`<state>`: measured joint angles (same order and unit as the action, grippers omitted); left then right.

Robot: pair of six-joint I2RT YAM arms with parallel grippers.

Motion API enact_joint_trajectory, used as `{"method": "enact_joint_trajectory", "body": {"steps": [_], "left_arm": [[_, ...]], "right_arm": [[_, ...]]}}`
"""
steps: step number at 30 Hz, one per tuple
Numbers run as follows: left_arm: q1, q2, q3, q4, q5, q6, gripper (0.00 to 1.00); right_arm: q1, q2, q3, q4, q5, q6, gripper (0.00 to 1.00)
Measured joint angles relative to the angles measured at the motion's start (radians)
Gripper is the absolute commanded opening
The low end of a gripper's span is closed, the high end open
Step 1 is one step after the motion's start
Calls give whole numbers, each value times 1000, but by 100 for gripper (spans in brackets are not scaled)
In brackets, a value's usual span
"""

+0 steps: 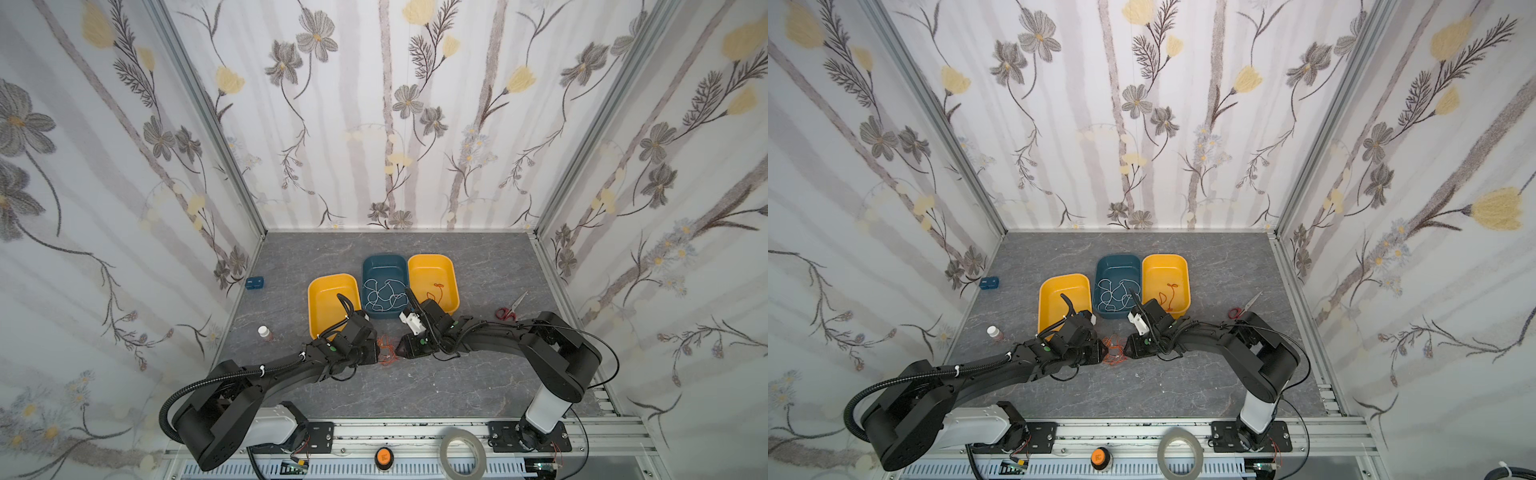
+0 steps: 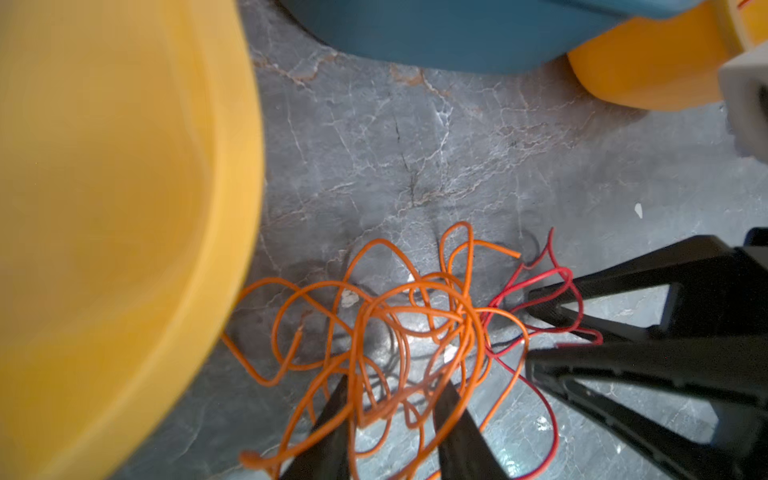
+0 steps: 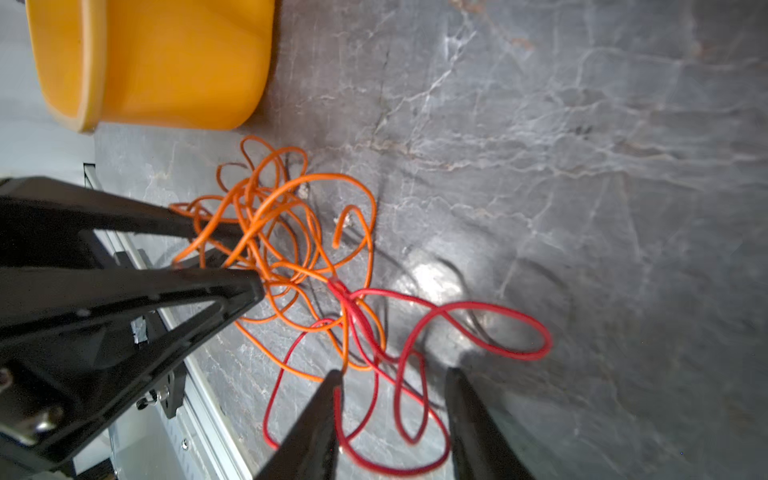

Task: Untangle the cables
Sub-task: 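Return the right gripper to the tangle and grasp the red wire, then pull the red wire away from the orange tangle with the right gripper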

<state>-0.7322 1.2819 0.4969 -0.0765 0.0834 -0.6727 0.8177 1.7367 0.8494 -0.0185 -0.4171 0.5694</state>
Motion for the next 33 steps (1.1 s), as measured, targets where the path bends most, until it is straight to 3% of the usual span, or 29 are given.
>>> {"method": "enact_joint_trajectory", "body": {"steps": [7,18,33], "left_arm": [[2,-58,-23,-1,-42,-11,5],[30,-122,-35,-59,-97,-29,0],[49,-134,-34,-108,-110,-34,0]], "right_arm": [[0,-86,-16,-60,101,-12,7],[-25,-307,-69,-289,359,-63,0],[-337,-678,-163,-552,481,-111,0]]}}
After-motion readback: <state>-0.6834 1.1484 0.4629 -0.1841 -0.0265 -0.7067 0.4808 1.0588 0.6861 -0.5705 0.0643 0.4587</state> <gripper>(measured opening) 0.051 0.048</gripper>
